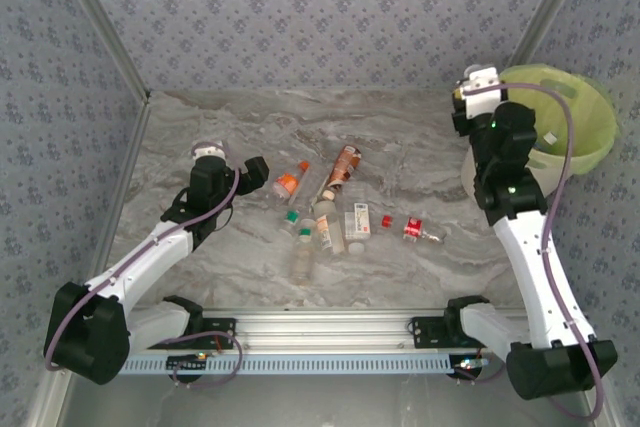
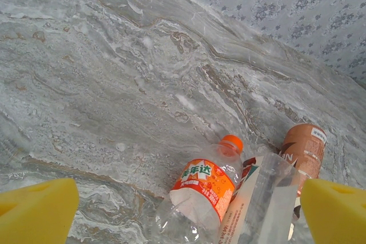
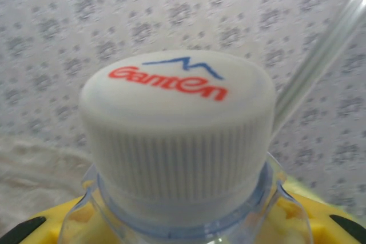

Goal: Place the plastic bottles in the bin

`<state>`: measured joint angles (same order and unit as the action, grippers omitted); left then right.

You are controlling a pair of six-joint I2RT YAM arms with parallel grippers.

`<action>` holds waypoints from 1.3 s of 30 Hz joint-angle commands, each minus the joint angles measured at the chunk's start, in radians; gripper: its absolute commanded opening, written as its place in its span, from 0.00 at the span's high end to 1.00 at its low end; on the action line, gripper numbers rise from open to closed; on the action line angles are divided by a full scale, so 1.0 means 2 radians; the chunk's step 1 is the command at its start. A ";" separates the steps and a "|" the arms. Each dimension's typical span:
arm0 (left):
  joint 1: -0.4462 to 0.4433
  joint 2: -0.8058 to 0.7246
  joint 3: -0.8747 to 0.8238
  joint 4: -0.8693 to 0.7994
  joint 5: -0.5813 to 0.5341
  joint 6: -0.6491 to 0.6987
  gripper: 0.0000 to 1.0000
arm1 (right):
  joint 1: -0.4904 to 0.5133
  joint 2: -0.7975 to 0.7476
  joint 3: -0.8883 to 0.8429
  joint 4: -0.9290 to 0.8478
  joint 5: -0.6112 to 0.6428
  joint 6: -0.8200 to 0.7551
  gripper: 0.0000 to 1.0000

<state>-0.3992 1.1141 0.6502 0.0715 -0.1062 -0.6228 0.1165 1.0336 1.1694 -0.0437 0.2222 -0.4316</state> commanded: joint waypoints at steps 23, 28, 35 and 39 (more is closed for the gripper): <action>0.003 -0.011 0.002 -0.004 -0.010 -0.006 0.01 | -0.146 0.125 -0.016 0.155 0.121 -0.020 0.46; 0.004 -0.012 0.000 -0.006 -0.008 -0.007 0.00 | -0.135 0.157 0.007 0.140 0.194 -0.045 0.25; 0.004 -0.020 -0.006 -0.010 -0.016 -0.006 0.01 | -0.141 0.143 0.029 0.100 0.175 0.008 0.15; 0.004 -0.019 -0.007 -0.009 -0.015 -0.008 0.01 | -0.142 0.136 0.042 0.065 0.175 0.044 0.12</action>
<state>-0.3992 1.0927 0.6350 0.0555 -0.1215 -0.6254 -0.1604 1.3373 1.2057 0.1440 0.5449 -0.4198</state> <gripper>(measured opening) 0.994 0.874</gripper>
